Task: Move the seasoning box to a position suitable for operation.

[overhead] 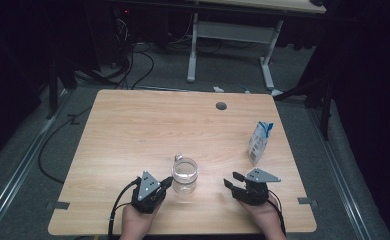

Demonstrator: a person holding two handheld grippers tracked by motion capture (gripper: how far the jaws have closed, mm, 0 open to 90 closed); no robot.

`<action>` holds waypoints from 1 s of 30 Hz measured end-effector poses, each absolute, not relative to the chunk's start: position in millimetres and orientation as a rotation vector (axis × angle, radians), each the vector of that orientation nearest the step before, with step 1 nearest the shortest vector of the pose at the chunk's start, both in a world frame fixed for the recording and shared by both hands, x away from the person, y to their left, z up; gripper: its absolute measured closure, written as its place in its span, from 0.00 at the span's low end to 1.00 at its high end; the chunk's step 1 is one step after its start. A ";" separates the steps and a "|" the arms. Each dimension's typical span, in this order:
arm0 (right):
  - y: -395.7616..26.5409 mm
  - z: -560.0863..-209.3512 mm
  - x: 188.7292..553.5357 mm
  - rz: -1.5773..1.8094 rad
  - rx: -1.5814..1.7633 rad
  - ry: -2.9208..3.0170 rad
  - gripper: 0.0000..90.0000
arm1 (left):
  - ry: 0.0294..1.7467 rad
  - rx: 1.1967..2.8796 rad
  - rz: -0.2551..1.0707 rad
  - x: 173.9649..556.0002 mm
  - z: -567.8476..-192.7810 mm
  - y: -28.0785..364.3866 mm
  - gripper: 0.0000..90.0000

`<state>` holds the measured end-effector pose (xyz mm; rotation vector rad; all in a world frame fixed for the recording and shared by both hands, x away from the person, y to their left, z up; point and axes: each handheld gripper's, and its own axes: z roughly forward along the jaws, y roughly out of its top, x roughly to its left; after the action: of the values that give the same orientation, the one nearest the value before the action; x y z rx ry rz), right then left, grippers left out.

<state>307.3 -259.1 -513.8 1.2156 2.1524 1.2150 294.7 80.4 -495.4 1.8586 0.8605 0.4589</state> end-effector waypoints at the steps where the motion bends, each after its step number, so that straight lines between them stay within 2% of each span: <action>1: -259.0 -513.9 307.4 1.214 1.215 2.152 0.57 | 0.856 1.863 0.456 294.1 -495.1 79.3 1.00; 30: -256.6 -513.1 306.1 1.216 1.204 2.159 0.57 | 0.769 1.896 0.397 293.6 -497.4 41.7 1.00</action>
<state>306.1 -256.6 -513.1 1.2036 2.1595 1.2158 293.6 41.7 -497.4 1.8958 0.7691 0.3974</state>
